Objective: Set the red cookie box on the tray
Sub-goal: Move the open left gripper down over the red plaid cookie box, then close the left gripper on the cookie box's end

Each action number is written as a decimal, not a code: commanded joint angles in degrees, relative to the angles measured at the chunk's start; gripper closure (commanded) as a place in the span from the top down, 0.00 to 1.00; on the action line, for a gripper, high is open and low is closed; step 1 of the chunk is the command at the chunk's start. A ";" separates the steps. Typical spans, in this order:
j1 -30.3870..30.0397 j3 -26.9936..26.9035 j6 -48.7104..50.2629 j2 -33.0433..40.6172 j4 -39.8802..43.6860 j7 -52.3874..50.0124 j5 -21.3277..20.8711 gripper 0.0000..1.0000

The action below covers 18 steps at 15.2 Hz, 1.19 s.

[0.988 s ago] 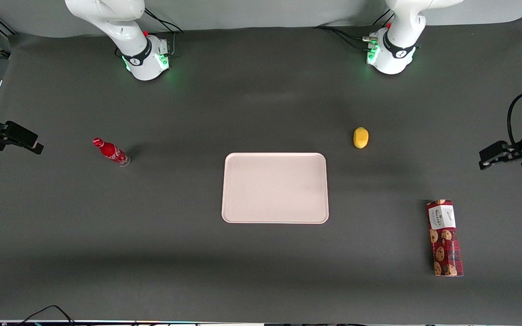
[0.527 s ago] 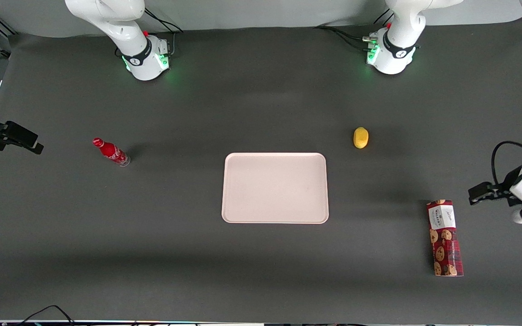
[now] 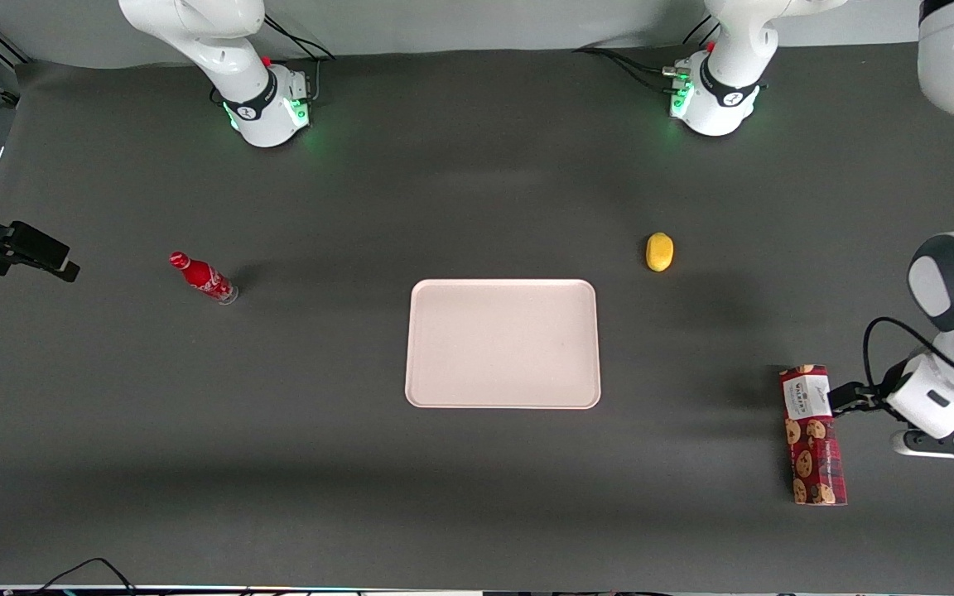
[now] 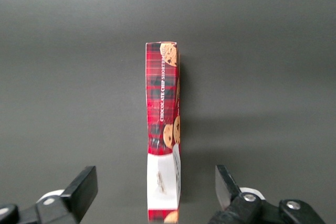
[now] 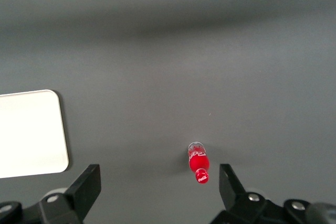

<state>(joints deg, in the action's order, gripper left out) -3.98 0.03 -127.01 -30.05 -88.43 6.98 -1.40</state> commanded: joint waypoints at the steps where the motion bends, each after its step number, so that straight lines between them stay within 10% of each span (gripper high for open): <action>1: 0.11 -0.20 -3.41 -5.53 2.12 0.85 -0.53 1.00; 16: 0.20 -0.11 -14.31 -15.74 1.77 0.85 -0.88 0.98; 18: 0.20 -0.11 -14.23 -15.74 1.86 0.85 -0.88 0.62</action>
<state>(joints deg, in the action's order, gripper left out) -3.97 0.09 -141.32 -45.27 -87.91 7.24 -1.63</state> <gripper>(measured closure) 0.013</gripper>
